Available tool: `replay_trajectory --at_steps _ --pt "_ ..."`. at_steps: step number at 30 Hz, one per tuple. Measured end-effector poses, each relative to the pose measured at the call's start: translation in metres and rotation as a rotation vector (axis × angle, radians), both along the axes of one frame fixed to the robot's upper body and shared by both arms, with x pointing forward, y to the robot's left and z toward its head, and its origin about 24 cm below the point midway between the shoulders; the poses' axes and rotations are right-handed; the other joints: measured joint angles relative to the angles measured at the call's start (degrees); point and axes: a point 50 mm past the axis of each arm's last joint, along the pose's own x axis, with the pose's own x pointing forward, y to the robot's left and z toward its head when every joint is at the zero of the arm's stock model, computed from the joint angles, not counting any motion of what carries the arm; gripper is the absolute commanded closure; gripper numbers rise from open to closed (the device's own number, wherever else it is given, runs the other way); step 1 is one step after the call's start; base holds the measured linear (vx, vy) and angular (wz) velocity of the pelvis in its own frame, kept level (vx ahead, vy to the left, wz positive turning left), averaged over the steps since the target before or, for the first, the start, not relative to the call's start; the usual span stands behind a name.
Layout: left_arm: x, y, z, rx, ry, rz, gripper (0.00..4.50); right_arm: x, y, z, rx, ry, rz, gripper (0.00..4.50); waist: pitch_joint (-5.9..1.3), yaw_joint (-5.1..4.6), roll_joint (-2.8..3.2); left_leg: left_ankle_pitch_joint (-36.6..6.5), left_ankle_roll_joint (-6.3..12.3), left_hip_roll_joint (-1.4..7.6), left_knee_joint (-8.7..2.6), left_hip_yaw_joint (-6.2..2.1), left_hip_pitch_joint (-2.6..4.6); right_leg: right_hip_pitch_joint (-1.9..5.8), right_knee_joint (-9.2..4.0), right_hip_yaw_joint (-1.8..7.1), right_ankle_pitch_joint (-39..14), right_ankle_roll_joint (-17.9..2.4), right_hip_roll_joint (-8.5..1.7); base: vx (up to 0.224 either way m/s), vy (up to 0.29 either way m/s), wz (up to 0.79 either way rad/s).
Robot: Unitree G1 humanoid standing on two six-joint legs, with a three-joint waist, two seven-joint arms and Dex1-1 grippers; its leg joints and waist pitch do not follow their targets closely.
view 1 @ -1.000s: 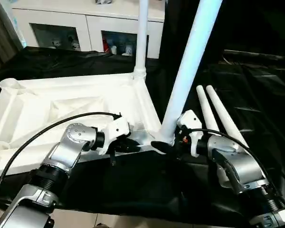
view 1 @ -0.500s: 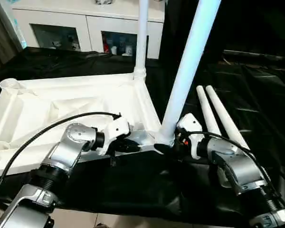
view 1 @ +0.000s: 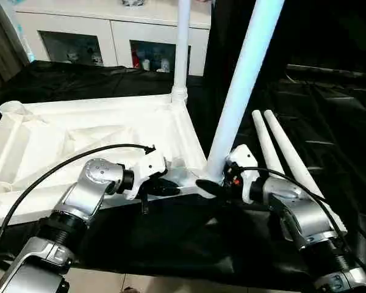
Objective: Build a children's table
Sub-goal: Rotate leg to tighten
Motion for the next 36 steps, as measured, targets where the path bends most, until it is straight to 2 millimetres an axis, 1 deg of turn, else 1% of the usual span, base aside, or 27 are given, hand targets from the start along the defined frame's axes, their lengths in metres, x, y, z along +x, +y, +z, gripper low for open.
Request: replay_trajectory --at_steps 1,6,9,12,13,14,16,18,20,23,26,27,29,32,34,36 --pt "0.000 0.000 0.000 0.000 0.000 0.000 4.50 0.000 0.000 0.000 0.003 -0.002 0.000 1.68 0.00 -0.01 0.00 0.0 0.00 0.00 0.02 0.00 0.01 0.00 0.01 0.00 0.0 0.0 0.00 0.000 0.000 0.00" --pt "0.001 0.000 -0.001 0.002 -0.011 0.020 4.50 0.002 0.002 -0.003 0.022 0.002 -0.038 1.73 -0.01 -0.13 -0.01 0.0 0.00 0.02 0.12 -0.01 0.04 0.02 0.08 0.01 0.0 0.0 0.00 0.000 0.000 0.00" --pt "0.009 -0.005 -0.004 0.000 -0.044 0.098 4.50 0.012 0.010 -0.008 0.051 0.009 -0.179 1.73 -0.06 -0.50 0.00 0.0 -0.01 0.03 0.26 -0.04 0.18 0.12 0.12 -0.01 0.0 0.0 0.00 0.000 0.000 0.00" --pt "0.014 -0.013 -0.007 -0.001 -0.057 0.154 4.50 0.019 0.013 -0.011 0.055 0.017 -0.292 1.73 -0.06 -0.81 0.00 0.0 0.00 0.03 0.39 -0.09 0.23 0.22 0.08 0.00 0.0 0.1 0.00 0.000 0.000 0.00" --pt "0.017 -0.018 -0.008 -0.010 -0.053 0.179 4.50 0.022 0.019 -0.013 0.066 0.025 -0.347 1.73 -0.06 -1.02 0.00 0.0 0.00 0.02 0.41 -0.12 0.28 0.26 0.05 -0.01 0.0 0.1 0.00 0.000 0.000 0.00" --pt "0.023 -0.025 -0.008 -0.006 -0.054 0.230 4.50 0.031 0.025 -0.013 0.065 0.029 -0.449 1.73 -0.06 -1.33 0.00 0.0 0.00 0.01 0.48 -0.17 0.30 0.27 0.05 -0.04 -0.1 0.1 -0.01 0.000 0.000 0.00" --pt "0.028 -0.038 -0.010 -0.009 -0.054 0.280 4.50 0.038 0.030 -0.014 0.063 0.037 -0.566 1.74 -0.05 -1.44 0.01 0.0 0.00 -0.06 0.46 -0.36 0.30 0.34 -0.32 -0.18 -0.1 0.1 -0.03 -0.052 0.013 -0.05" --pt "0.031 -0.048 -0.012 -0.006 -0.058 0.317 4.50 0.045 0.033 -0.014 0.052 0.045 -0.646 1.74 -0.04 -1.50 0.03 0.0 0.00 -0.18 0.48 -0.49 0.29 0.40 -0.50 -0.16 -0.1 0.1 -0.04 -0.026 0.009 -0.03" --pt "0.033 -0.054 -0.012 -0.002 -0.065 0.336 4.50 0.049 0.035 -0.014 0.045 0.052 -0.695 1.74 -0.02 -1.61 0.06 0.0 0.01 -0.20 0.48 -0.56 0.28 0.45 -0.78 -0.23 -0.1 0.1 -0.04 0.000 0.000 0.00" --pt "0.033 -0.055 -0.012 0.003 -0.073 0.345 4.50 0.052 0.038 -0.014 0.041 0.051 -0.701 1.74 -0.01 -1.66 0.08 0.0 0.01 -0.22 0.43 -0.87 0.20 0.52 -1.32 -0.51 -0.1 0.1 -0.02 0.000 0.000 0.00" --pt "0.034 -0.054 -0.013 0.006 -0.075 0.349 4.50 0.053 0.039 -0.015 0.043 0.045 -0.696 1.74 -0.01 -1.77 0.07 0.0 0.01 -0.32 0.49 -0.88 0.20 0.51 -1.35 -0.40 -0.1 0.1 -0.03 0.000 0.000 0.00" --pt "0.034 -0.053 -0.013 0.007 -0.076 0.349 4.50 0.054 0.039 -0.015 0.046 0.042 -0.689 1.39 -0.02 -1.77 0.06 0.0 0.02 -0.32 0.49 -0.88 0.20 0.50 -1.35 -0.40 -0.1 0.1 -0.03 0.000 0.000 0.00" --pt "0.034 -0.051 -0.012 0.009 -0.076 0.345 4.50 0.054 0.040 -0.015 0.051 0.031 -0.670 1.04 -0.01 -1.76 0.05 0.0 0.02 -0.31 0.47 -0.89 0.20 0.42 -1.34 -0.42 -0.1 0.1 -0.03 0.000 0.000 0.00" --pt "0.034 -0.045 -0.011 0.012 -0.077 0.332 4.50 0.053 0.040 -0.014 0.077 0.030 -0.611 0.93 0.00 -1.84 0.05 0.0 0.02 -0.28 0.41 -0.92 0.20 0.32 -1.30 -0.46 -0.1 0.1 -0.01 0.000 0.000 0.00" --pt "0.033 -0.040 -0.009 0.016 -0.084 0.308 4.50 0.051 0.037 -0.013 0.086 0.024 -0.546 0.58 0.00 -1.78 0.05 0.0 0.02 -0.28 0.34 -0.96 0.14 0.18 -1.29 -0.51 0.0 0.0 0.02 0.000 0.000 0.00" --pt "0.032 -0.035 -0.009 0.016 -0.090 0.281 4.50 0.047 0.033 -0.013 0.078 0.013 -0.476 0.54 0.01 -1.71 0.06 0.0 0.02 -0.27 0.31 -0.96 0.08 0.10 -1.24 -0.50 0.1 -0.1 0.03 0.000 0.000 0.00"
